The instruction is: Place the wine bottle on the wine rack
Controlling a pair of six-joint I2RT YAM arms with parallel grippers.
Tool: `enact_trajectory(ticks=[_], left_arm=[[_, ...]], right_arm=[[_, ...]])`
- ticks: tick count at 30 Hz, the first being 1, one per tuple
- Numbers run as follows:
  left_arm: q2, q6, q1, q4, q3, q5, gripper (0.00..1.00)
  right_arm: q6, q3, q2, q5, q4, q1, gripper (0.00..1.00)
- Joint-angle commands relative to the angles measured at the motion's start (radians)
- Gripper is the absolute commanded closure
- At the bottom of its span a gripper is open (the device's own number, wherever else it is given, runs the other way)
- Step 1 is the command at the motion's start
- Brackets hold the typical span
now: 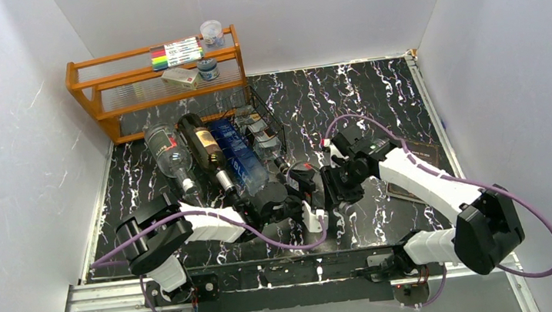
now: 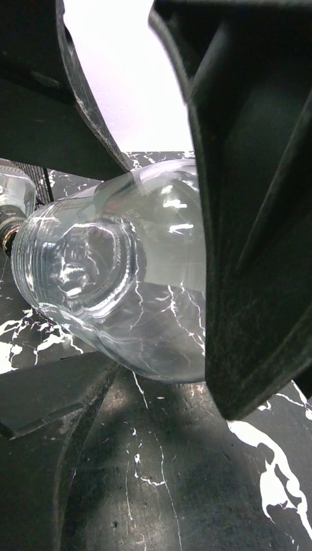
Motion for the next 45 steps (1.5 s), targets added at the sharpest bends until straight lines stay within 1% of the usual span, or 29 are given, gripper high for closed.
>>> enact_trajectory(ticks=[1, 10, 14, 15, 16, 17, 18, 20, 23, 28, 33, 37, 41, 45], left_arm=[[-0.008, -0.078, 0.001, -0.041, 0.005, 0.037, 0.27], [-0.014, -0.068, 0.000, -0.041, 0.006, 0.037, 0.27], [-0.015, -0.068, 0.001, -0.042, 0.006, 0.040, 0.28], [-0.017, -0.070, 0.001, -0.042, 0.007, 0.040, 0.28], [-0.016, -0.071, 0.001, -0.042, 0.006, 0.041, 0.28], [-0.017, -0.075, 0.000, -0.042, 0.007, 0.042, 0.28], [-0.019, -0.078, 0.001, -0.042, 0.006, 0.044, 0.28], [-0.023, -0.088, 0.000, -0.043, 0.007, 0.045, 0.28], [-0.029, -0.106, 0.001, -0.042, 0.005, 0.045, 0.28], [-0.045, -0.158, 0.001, -0.048, 0.008, 0.033, 0.27], [-0.076, -0.270, 0.001, -0.073, 0.034, -0.010, 0.14], [-0.106, -0.336, 0.001, -0.158, 0.072, -0.010, 0.06], [-0.136, -0.386, 0.001, -0.186, 0.087, -0.008, 0.02], [-0.180, -0.440, 0.003, -0.173, 0.087, -0.032, 0.02]], right_arm=[[-0.007, -0.013, 0.052, 0.011, 0.069, 0.004, 0.46], [-0.033, -0.002, 0.110, -0.003, 0.080, 0.004, 0.44], [-0.048, 0.003, 0.145, -0.018, 0.083, 0.004, 0.41], [-0.050, 0.005, 0.150, -0.021, 0.086, 0.003, 0.41], [-0.050, 0.008, 0.156, -0.020, 0.087, 0.004, 0.43], [-0.051, 0.011, 0.158, -0.014, 0.089, 0.004, 0.48], [-0.049, 0.013, 0.157, -0.005, 0.090, 0.004, 0.55], [-0.040, 0.016, 0.143, 0.021, 0.093, 0.004, 0.74], [-0.031, 0.019, 0.114, 0.068, 0.087, 0.004, 1.00], [-0.018, 0.015, 0.047, 0.135, 0.060, 0.012, 1.00], [0.000, 0.009, -0.051, 0.190, 0.026, 0.029, 1.00], [0.011, 0.003, -0.124, 0.227, 0.006, 0.038, 1.00], [0.029, 0.018, -0.168, 0.248, -0.008, 0.038, 1.00], [0.046, 0.037, -0.202, 0.297, -0.018, 0.040, 1.00]])
